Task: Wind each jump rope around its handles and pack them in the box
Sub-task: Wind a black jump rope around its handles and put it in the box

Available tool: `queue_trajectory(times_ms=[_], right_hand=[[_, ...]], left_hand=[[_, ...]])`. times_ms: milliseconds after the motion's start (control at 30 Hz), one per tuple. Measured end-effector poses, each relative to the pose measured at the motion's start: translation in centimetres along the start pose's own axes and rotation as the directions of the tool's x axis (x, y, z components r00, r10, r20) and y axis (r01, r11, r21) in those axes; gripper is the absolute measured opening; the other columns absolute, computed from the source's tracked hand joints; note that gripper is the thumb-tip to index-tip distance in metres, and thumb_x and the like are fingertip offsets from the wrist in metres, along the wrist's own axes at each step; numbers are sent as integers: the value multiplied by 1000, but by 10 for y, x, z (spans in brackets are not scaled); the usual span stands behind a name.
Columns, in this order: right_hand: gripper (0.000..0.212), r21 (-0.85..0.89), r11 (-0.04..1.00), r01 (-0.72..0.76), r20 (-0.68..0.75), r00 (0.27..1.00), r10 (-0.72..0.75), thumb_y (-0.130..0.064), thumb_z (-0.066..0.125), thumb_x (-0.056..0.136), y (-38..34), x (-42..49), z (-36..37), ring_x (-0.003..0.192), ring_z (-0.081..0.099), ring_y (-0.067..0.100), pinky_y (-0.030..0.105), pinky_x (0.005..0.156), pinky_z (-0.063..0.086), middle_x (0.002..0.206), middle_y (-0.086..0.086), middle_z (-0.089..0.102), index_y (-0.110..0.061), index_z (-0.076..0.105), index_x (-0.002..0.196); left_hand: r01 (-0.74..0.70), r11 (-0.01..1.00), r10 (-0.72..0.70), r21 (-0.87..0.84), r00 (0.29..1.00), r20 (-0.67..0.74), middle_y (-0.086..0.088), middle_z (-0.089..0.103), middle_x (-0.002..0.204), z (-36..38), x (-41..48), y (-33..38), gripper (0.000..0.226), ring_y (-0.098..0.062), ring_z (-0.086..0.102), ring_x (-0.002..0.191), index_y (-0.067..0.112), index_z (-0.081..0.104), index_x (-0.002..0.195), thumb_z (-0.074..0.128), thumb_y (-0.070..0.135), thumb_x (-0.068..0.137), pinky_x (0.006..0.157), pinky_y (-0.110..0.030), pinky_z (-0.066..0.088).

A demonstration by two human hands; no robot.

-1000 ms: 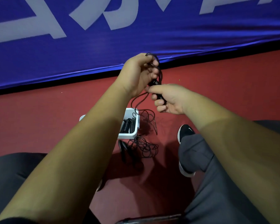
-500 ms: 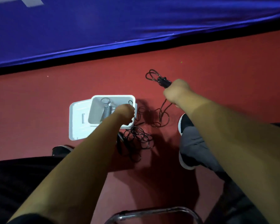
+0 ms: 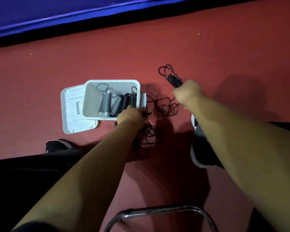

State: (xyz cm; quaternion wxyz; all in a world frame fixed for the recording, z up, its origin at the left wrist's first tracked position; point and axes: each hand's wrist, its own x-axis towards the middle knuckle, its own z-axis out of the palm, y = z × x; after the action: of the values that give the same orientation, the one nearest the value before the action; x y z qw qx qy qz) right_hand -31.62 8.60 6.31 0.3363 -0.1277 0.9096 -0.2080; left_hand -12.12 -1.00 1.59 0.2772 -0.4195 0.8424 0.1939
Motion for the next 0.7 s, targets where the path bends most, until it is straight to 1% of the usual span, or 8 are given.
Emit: queue_trajectory(times_ms=[67,100,167,200,300,467,600,700], right_hand=[[11,32,999,-11,23,1000,10,-22,70,93,1,1,0,74,69,33,33,58,53,89,11,70,-16,69,103],[10,71,997,-26,49,999,23,-22,70,92,3,2,0,66,67,31,30,52,50,85,9,69,-15,69,99],[7,184,980,-79,99,993,61,-20,70,89,5,3,0,51,56,25,27,42,42,76,7,66,-14,69,93],[7,233,967,-101,114,991,76,-19,70,87,7,2,1,48,52,23,25,40,39,74,7,64,-14,69,92],[13,322,940,-115,124,989,78,-18,72,86,10,0,-1,44,46,20,24,38,35,74,7,61,-12,70,97],[14,349,931,-106,148,987,57,-19,73,90,16,-3,-1,44,43,19,23,39,33,73,7,60,-8,70,99],[15,335,938,-91,160,986,39,-23,73,88,21,-2,3,48,47,22,28,43,36,72,7,62,-11,70,97],[13,312,946,-91,155,987,43,-25,75,88,25,3,3,51,49,22,30,44,37,73,5,63,-14,70,95]], left_hand=[[18,993,-18,112,1000,-4,-9,47,140,4,1,3,52,-34,59,124,45,45,150,52,27,101,92,-44,51],[15,984,-11,175,1000,-25,-9,47,139,7,1,6,53,-34,58,123,41,44,151,54,26,101,89,-45,50],[-1,953,28,304,996,-85,-9,45,138,11,0,9,54,-32,53,124,32,43,151,57,24,100,85,-45,49],[-7,938,49,345,992,-114,-8,45,138,12,0,10,52,-31,53,123,29,46,149,57,21,99,85,-44,49],[-23,902,97,431,984,-152,-8,48,136,11,-1,11,53,-31,55,121,28,47,148,61,18,97,90,-45,49],[-64,837,180,544,970,-163,-8,52,135,6,2,14,52,-30,55,123,30,53,143,67,26,94,96,-43,46],[-54,796,208,603,960,-189,-8,47,140,14,7,15,44,-29,49,123,23,59,143,56,25,99,95,-41,44],[-39,802,205,596,955,-214,-7,47,140,22,8,16,39,-29,47,123,22,65,137,45,23,104,95,-41,41]])
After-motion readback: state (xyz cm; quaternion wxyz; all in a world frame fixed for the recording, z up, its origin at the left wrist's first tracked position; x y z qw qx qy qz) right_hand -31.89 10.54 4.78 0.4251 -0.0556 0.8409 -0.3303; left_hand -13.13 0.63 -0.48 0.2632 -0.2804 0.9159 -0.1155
